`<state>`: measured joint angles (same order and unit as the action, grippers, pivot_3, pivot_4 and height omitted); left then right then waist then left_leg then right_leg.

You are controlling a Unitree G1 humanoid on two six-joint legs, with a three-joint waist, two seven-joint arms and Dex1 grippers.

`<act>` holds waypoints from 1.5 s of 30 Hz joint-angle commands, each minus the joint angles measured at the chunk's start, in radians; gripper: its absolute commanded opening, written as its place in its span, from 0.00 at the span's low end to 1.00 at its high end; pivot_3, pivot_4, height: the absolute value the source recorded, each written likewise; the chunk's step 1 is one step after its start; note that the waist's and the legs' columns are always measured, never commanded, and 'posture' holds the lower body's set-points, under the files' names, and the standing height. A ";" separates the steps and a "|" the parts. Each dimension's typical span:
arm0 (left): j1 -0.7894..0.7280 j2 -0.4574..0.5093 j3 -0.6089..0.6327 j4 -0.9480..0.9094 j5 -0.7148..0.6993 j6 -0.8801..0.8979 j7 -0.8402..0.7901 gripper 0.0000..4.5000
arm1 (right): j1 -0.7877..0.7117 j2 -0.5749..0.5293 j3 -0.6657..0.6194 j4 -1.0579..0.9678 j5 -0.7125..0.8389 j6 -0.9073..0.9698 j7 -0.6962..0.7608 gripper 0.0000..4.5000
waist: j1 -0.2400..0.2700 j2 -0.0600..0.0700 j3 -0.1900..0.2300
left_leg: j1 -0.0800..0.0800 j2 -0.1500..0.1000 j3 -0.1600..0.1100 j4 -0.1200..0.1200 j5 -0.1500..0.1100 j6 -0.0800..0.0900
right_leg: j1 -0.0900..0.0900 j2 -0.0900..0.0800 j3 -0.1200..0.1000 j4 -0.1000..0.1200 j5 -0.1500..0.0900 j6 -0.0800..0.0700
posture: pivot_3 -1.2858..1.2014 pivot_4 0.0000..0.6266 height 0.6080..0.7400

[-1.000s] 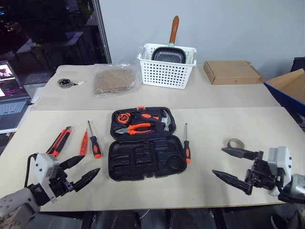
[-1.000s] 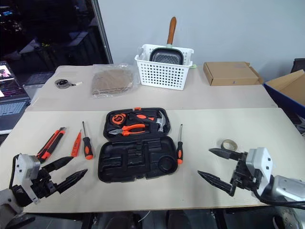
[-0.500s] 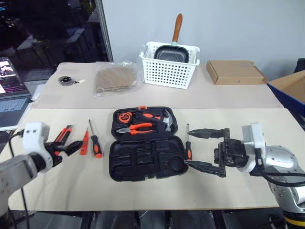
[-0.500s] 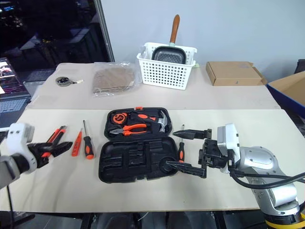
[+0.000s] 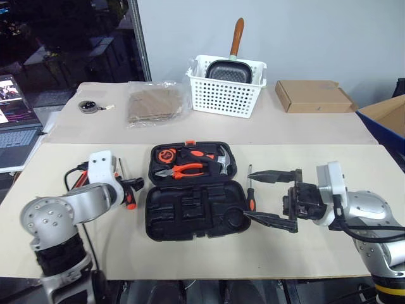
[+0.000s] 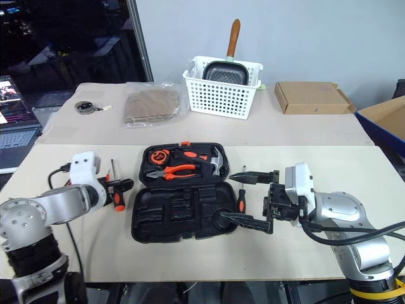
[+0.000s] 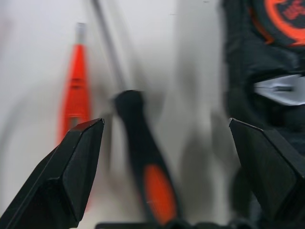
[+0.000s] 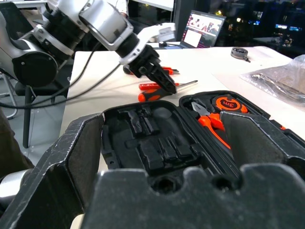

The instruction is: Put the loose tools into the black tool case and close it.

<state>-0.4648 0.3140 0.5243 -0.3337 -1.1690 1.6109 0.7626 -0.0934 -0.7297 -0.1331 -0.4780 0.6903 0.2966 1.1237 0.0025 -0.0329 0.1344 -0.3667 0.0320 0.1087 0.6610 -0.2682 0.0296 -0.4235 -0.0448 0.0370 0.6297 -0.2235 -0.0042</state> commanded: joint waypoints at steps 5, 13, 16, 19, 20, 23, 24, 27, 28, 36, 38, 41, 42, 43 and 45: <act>-0.019 -0.110 0.035 0.028 0.005 0.004 0.254 0.83 | 0.008 -0.022 -0.047 -0.032 0.011 -0.013 -0.002 1.00 | 0.002 0.000 0.000 | 0.000 -0.001 0.000 0.000 0.001 -0.001 | 0.001 0.000 0.001 0.000 0.000 0.000 | 0.52 0.24 1.00; -0.012 -0.135 0.059 0.001 0.035 0.004 0.270 0.21 | 0.025 -0.024 -0.061 -0.046 0.012 -0.008 -0.020 1.00 | 0.007 0.000 0.000 | 0.001 -0.002 0.000 0.000 0.001 -0.002 | 0.001 0.001 0.000 0.000 0.000 0.000 | 0.52 0.24 1.00; 0.037 0.012 0.050 -0.162 0.012 -0.065 0.036 0.21 | 0.053 -0.018 -0.074 -0.057 0.012 -0.005 -0.038 1.00 | -0.002 -0.001 0.000 | 0.001 -0.002 0.001 0.000 0.001 -0.002 | 0.000 0.002 -0.001 0.000 0.000 0.000 | 0.52 0.24 1.00; 0.170 0.194 0.062 -0.318 -0.043 -0.242 -0.451 0.21 | 0.089 -0.015 -0.091 -0.057 0.006 -0.008 -0.050 1.00 | -0.011 -0.001 0.000 | -0.001 0.000 0.000 -0.001 0.006 -0.012 | -0.002 0.003 -0.002 0.000 -0.001 -0.002 | 0.52 0.24 1.00; 0.194 0.269 0.074 -0.315 -0.093 -0.253 -0.639 0.21 | 0.115 -0.016 -0.102 -0.058 0.004 -0.012 -0.050 1.00 | -0.012 -0.001 0.000 | 0.000 0.001 0.001 -0.001 0.005 -0.013 | -0.002 0.002 -0.003 0.000 -0.001 -0.003 | 0.52 0.24 1.00; 0.268 0.533 -0.059 -0.298 0.023 -0.428 -1.171 0.21 | 0.176 -0.023 -0.126 -0.060 -0.012 -0.029 -0.044 1.00 | 0.000 0.000 0.000 | -0.001 0.000 0.001 -0.001 0.005 -0.013 | -0.002 0.001 -0.008 0.000 -0.004 -0.004 | 0.52 0.24 1.00; 0.285 0.610 -0.139 -0.267 0.124 -0.544 -1.322 0.21 | 0.192 -0.024 -0.136 -0.060 -0.015 -0.032 -0.044 1.00 | 0.004 0.002 -0.001 | 0.000 0.000 0.001 -0.001 0.005 -0.012 | -0.001 0.001 -0.009 0.000 -0.004 -0.005 | 0.52 0.24 1.00; 0.244 0.744 -0.366 -0.115 0.381 -0.822 -1.617 0.21 | 0.225 -0.025 -0.154 -0.064 -0.031 -0.039 -0.051 1.00 | 0.009 0.005 0.000 | 0.001 -0.002 0.003 -0.001 0.000 -0.005 | 0.000 0.000 -0.009 -0.002 -0.008 -0.010 | 0.52 0.24 1.00; 0.209 0.758 -0.422 -0.065 0.436 -0.883 -1.681 0.21 | 0.234 -0.026 -0.158 -0.068 -0.036 -0.041 -0.051 1.00 | 0.010 0.006 0.000 | 0.001 -0.002 0.003 -0.001 0.001 -0.005 | 0.000 0.000 -0.008 -0.002 -0.008 -0.010 | 0.52 0.24 1.00; -0.081 0.743 -0.841 0.285 0.888 -1.251 -2.050 0.21 | 0.323 -0.013 -0.232 -0.139 -0.016 -0.029 -0.085 1.00 | 0.004 0.005 0.000 | -0.002 0.000 0.002 -0.001 0.002 0.001 | -0.001 0.004 -0.006 -0.002 -0.005 -0.001 | 0.52 0.24 1.00; -0.150 0.691 -0.895 0.377 0.971 -1.310 -2.070 0.21 | 0.329 -0.007 -0.236 -0.147 -0.014 -0.027 -0.095 1.00 | 0.003 0.005 0.000 | -0.003 -0.001 0.003 0.000 0.000 0.005 | -0.002 0.004 -0.005 -0.002 -0.006 -0.001 | 0.52 0.24 1.00; -0.220 0.626 -0.934 0.452 1.036 -1.344 -2.098 0.21 | 0.335 -0.004 -0.238 -0.154 -0.013 -0.028 -0.106 1.00 | 0.009 0.005 0.000 | -0.005 -0.002 0.002 0.001 -0.001 0.007 | -0.002 0.003 -0.005 -0.003 -0.006 0.001 | 0.52 0.24 1.00; -0.233 0.612 -0.942 0.469 1.055 -1.356 -2.105 0.21 | 0.335 -0.005 -0.240 -0.155 -0.011 -0.027 -0.109 1.00 | 0.010 0.005 0.000 | -0.006 -0.002 0.002 0.001 -0.002 0.007 | -0.002 0.003 -0.005 -0.004 -0.007 0.001 | 0.52 0.24 1.00; -0.243 0.599 -0.948 0.482 1.071 -1.365 -2.113 0.21 | 0.338 -0.005 -0.243 -0.156 -0.009 -0.028 -0.109 1.00 | 0.010 0.005 0.000 | -0.006 -0.003 0.002 0.002 -0.003 0.009 | -0.002 0.002 -0.005 -0.004 -0.007 0.002 | 0.52 0.24 1.00; -0.253 0.583 -0.952 0.501 1.092 -1.380 -2.133 0.21 | 0.342 -0.005 -0.245 -0.157 -0.009 -0.029 -0.109 1.00 | 0.009 0.005 0.000 | -0.007 -0.003 0.002 0.004 -0.004 0.011 | -0.001 0.002 -0.005 -0.004 -0.008 0.003 | 0.52 0.24 1.00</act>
<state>-0.7092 0.9037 -0.4133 0.1510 -0.1082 0.2531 -1.3524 0.2484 -0.7364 -0.3427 -0.6017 0.6531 0.2844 1.0203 0.0117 -0.0281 0.1345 -0.3732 0.0292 0.1111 0.6655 -0.2727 0.0412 -0.4244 -0.0434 0.0320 0.6260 -0.2314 -0.0004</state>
